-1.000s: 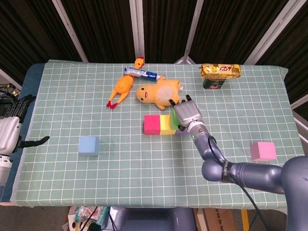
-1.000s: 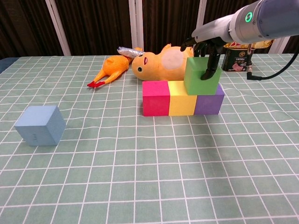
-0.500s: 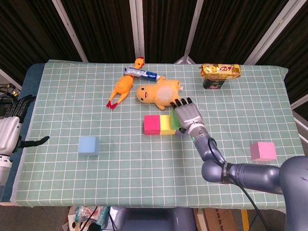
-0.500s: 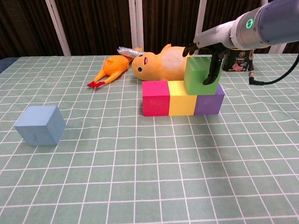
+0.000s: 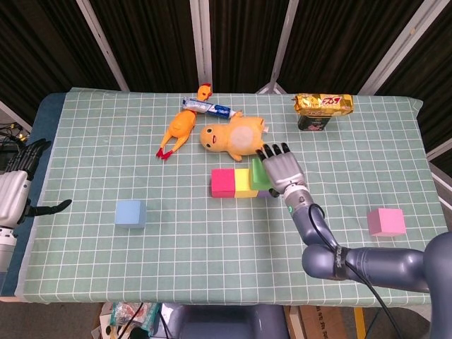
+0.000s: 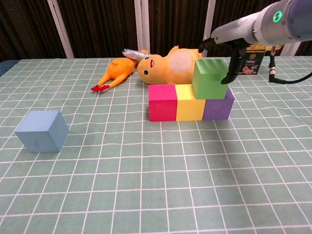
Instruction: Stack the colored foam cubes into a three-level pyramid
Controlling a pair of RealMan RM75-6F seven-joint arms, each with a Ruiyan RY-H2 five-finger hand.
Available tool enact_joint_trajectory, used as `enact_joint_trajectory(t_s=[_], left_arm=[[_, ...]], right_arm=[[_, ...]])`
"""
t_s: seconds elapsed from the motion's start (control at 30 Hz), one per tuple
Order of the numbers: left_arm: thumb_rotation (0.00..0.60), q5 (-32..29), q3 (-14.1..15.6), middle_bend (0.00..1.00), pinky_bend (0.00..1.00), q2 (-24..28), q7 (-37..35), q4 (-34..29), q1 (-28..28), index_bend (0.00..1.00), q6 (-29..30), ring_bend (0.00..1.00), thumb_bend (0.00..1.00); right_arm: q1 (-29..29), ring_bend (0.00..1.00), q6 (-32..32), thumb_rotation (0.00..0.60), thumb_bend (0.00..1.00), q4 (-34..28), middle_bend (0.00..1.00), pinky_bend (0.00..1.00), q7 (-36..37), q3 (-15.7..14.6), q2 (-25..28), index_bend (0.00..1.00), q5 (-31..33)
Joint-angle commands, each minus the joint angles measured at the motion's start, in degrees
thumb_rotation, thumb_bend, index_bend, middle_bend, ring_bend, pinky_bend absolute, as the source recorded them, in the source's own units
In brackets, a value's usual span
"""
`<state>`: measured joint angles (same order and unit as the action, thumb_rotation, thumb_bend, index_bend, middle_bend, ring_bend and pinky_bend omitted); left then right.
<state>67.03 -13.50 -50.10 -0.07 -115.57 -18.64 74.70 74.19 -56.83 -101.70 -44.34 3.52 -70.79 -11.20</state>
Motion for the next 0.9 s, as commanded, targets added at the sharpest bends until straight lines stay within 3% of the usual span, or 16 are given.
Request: enact_joint_trajectory(t_s=[0.03, 0.2, 0.4, 0.6, 0.9], left_arm=[[0.600, 0.1, 0.1, 0.02, 0.00, 0.0, 0.1, 0.0, 0.0, 0.00, 0.1, 0.00, 0.10], [0.600, 0.4, 0.4, 0.02, 0.00, -0.3, 1.0, -0.1, 0.1, 0.00, 0.2, 0.00, 0.10], [0.600, 1.1, 1.2, 0.02, 0.00, -1.4, 3.2, 0.0, 0.0, 0.00, 0.6, 0.00, 0.11], [0.600, 1.6, 2.2, 0.02, 0.00, -3.4, 5.9, 0.8, -0.3, 0.00, 0.6, 0.00, 0.11], [0.600, 1.2, 4.2, 0.02, 0.00, -7.4, 10.7, 1.9, -0.2, 0.00, 1.1, 0.00, 0.10]], right_arm=[[-3.1, 0.00, -4.0, 0.600, 0.30, -4.9, 0.00, 0.00, 1.2, -1.3, 4.2, 0.00, -3.1], [-10.9, 0.00, -11.5, 0.600, 0.30, -10.2, 0.00, 0.00, 6.7, -3.6, 10.5, 0.00, -13.2], [-23.2, 0.00, -20.7, 0.600, 0.30, -10.7, 0.00, 0.00, 16.2, -7.6, 14.2, 0.00, -26.6], [-33.8, 0.00, -27.7, 0.600, 0.30, -6.3, 0.00, 0.00, 24.3, -10.4, 13.1, 0.00, -37.2], [-44.0, 0.00, -31.2, 0.600, 0.30, -1.7, 0.00, 0.00, 31.9, -11.1, 12.1, 0.00, -43.8]])
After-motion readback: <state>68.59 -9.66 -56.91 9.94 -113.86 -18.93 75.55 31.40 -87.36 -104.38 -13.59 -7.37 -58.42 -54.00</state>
